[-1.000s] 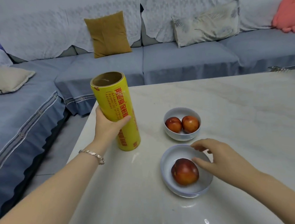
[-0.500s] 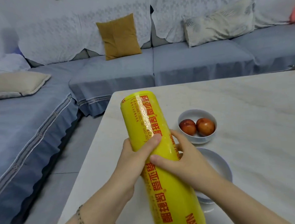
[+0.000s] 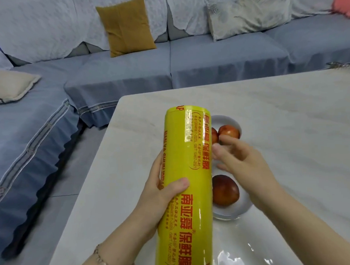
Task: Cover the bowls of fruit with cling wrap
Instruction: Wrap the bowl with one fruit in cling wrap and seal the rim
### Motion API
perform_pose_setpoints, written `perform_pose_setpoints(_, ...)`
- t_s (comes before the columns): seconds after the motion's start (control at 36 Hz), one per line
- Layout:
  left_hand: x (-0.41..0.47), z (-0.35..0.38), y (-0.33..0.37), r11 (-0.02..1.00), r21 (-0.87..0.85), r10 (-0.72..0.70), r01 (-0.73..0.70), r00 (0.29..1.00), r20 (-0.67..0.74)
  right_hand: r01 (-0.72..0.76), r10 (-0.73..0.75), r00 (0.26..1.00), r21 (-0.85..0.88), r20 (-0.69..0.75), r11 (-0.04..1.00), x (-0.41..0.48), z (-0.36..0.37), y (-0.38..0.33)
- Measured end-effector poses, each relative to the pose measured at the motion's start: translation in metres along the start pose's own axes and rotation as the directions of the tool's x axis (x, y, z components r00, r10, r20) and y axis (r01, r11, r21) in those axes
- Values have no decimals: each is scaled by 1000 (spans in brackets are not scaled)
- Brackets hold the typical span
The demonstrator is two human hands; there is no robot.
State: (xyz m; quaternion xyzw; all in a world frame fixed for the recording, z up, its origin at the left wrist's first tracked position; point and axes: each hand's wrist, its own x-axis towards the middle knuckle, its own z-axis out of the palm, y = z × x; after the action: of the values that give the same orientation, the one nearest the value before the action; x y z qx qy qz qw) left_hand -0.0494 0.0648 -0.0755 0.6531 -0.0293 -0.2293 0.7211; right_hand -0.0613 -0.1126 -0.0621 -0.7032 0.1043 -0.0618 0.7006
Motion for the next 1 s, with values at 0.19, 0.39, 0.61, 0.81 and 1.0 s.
perform_pose_setpoints(0.19, -7, -8, -9, 994, 107, 36, -35, 999, -8, 148, -143, 985, 38, -96, 988, 6, 10, -6)
perform_pose_setpoints(0.39, -10, -14, -13, 980, 183, 75, -74, 997, 6, 204, -201, 964, -2, -173, 979, 5, 10, 1)
perform_pose_setpoints(0.61, -13, -21, -13, 975, 210, 66, -75, 997, 50, 242, -246, 965, -53, -88, 969, 5, 1, 0)
perform_pose_setpoints(0.81, -17, -27, -8, 976, 211, 33, -51, 996, 87, 282, -276, 959, -183, 60, 942, 9, -4, 3)
perform_pose_setpoints(1.0, -20, -30, -11, 971, 237, -6, -15, 996, 90, 276, -244, 957, -245, 156, 929, 13, -4, 6)
